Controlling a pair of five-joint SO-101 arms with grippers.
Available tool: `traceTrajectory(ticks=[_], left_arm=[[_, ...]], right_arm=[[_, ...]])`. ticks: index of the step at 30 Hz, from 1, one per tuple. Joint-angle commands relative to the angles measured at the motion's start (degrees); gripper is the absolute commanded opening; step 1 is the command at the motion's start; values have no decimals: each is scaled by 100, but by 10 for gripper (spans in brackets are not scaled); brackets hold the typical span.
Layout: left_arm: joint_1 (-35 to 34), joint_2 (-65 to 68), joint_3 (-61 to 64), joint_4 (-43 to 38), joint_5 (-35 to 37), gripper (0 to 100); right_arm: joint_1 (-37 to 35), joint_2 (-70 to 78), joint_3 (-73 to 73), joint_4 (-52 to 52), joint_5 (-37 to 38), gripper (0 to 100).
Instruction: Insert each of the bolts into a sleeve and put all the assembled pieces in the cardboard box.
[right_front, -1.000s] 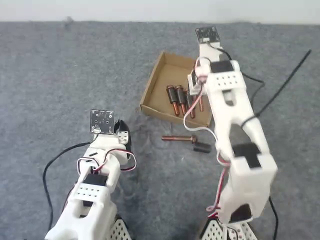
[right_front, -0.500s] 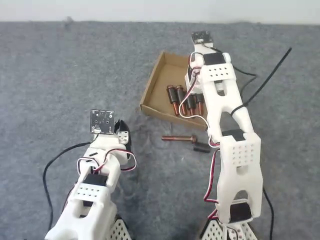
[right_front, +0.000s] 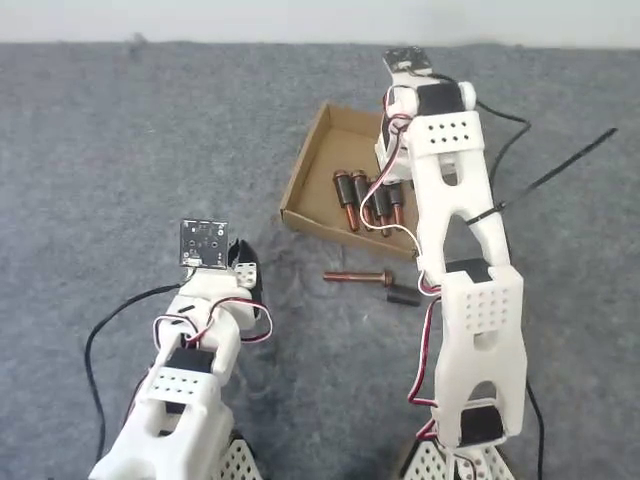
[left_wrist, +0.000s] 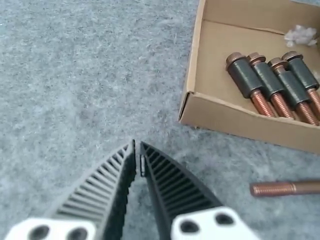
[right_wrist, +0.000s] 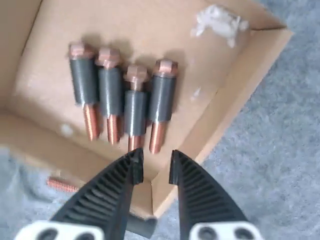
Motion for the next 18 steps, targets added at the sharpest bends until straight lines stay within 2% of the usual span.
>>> traceTrajectory(ticks=[1,4,10,18], left_arm=[[9,44,-338,-158,-44,12],[9,44,-338,-158,-44,12],[9,44,-338,-158,-44,12],[9,53,-338,-158,-44,12]], right_arm=[[57,-242,-237,268,211,48],[101,-532,316,251,290,3],[66,-1499,1538,242,651,6],[66,-2809,3305,198,695,6]])
